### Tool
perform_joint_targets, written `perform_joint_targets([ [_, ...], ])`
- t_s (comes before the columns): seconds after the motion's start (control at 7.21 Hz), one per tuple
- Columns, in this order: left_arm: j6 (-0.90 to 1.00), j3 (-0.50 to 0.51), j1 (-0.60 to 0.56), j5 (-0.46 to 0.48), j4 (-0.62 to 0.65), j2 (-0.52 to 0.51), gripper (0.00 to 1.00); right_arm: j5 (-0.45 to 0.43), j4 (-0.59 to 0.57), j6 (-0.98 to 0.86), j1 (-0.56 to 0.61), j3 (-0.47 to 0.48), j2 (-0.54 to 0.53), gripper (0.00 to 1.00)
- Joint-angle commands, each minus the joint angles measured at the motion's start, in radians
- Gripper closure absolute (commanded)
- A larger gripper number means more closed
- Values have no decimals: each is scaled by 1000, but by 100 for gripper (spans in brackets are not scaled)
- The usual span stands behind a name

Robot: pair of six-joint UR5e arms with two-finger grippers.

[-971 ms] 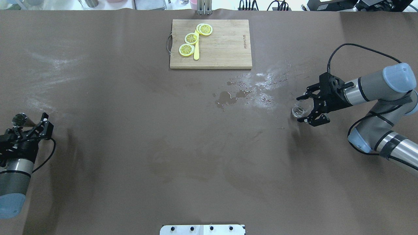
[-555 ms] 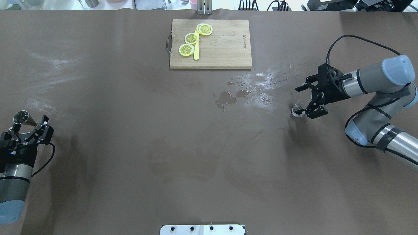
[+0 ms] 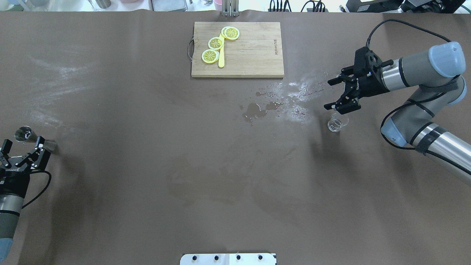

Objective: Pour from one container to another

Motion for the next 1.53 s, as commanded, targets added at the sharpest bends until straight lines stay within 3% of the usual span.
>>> perform_joint_targets([
  [0.0, 0, -67, 3, 1, 2, 52, 2, -17, -6, 112, 48, -17, 16, 0],
  [0.28, 0, -131, 3, 0, 3, 110, 2, -82, -103, 269, 173, -44, 24, 0],
  [0.42, 0, -209, 9, -8, 59, 170, 2, -115, -221, 271, 224, -41, 36, 0],
  [0.55, 0, -302, 17, -18, 200, 190, 2, -131, -362, 268, 269, -38, 50, 0],
  [0.83, 6, -421, 14, -87, 389, 105, 2, -162, -633, 260, 316, 1, 51, 0],
  [1.25, 25, -455, -111, -315, 428, -151, 2, -149, -1219, 225, 393, 159, 22, 0],
  [1.39, 107, -454, -150, -419, 477, -220, 2, -163, -1345, 132, 396, 193, 21, 0],
])
